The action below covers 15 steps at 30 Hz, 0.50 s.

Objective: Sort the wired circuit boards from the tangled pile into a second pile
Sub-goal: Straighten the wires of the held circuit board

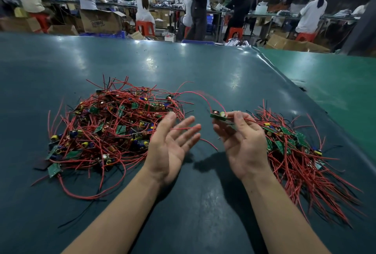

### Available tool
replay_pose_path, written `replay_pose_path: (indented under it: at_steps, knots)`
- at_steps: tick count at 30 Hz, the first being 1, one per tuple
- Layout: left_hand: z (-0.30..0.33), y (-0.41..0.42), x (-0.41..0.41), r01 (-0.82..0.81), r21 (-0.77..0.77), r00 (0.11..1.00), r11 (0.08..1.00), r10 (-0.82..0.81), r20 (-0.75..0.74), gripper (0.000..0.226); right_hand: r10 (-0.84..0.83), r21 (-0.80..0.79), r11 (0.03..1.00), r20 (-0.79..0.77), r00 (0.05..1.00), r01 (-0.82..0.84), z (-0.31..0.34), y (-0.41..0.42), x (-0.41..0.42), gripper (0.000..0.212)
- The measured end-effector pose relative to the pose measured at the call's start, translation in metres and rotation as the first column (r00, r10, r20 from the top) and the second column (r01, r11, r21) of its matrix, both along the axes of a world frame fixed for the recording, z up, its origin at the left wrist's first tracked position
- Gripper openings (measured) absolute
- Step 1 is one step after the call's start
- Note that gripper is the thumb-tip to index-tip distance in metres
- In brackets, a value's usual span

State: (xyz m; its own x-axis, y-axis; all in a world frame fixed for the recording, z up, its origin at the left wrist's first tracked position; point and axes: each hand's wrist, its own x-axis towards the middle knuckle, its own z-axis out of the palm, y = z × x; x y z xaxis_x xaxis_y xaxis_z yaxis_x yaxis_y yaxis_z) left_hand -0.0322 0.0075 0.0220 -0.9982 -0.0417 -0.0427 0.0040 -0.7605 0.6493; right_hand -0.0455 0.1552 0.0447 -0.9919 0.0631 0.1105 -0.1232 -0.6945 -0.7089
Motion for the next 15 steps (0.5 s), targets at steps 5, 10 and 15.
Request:
replay_pose_path:
  at_steps: [5,10,15]
  knots:
    - [0.0,0.01,-0.002,0.096,-0.173,0.994,0.98,-0.084,0.075,0.035,0.03,0.324,0.946,-0.17,0.985,0.027,-0.013,-0.008,0.002,0.011]
    - [-0.007,0.009,-0.002,0.057,-0.272,0.998,0.961,-0.049,0.034,0.031,0.023,0.653,0.705,-0.409,0.912,0.276,-0.024,-0.02,0.004,0.006]
    - [-0.006,0.004,-0.004,-0.022,-0.245,0.999,0.969,0.029,0.025,0.016,0.107,0.733,0.556,-0.531,0.841,0.392,-0.023,-0.011,0.005,0.041]
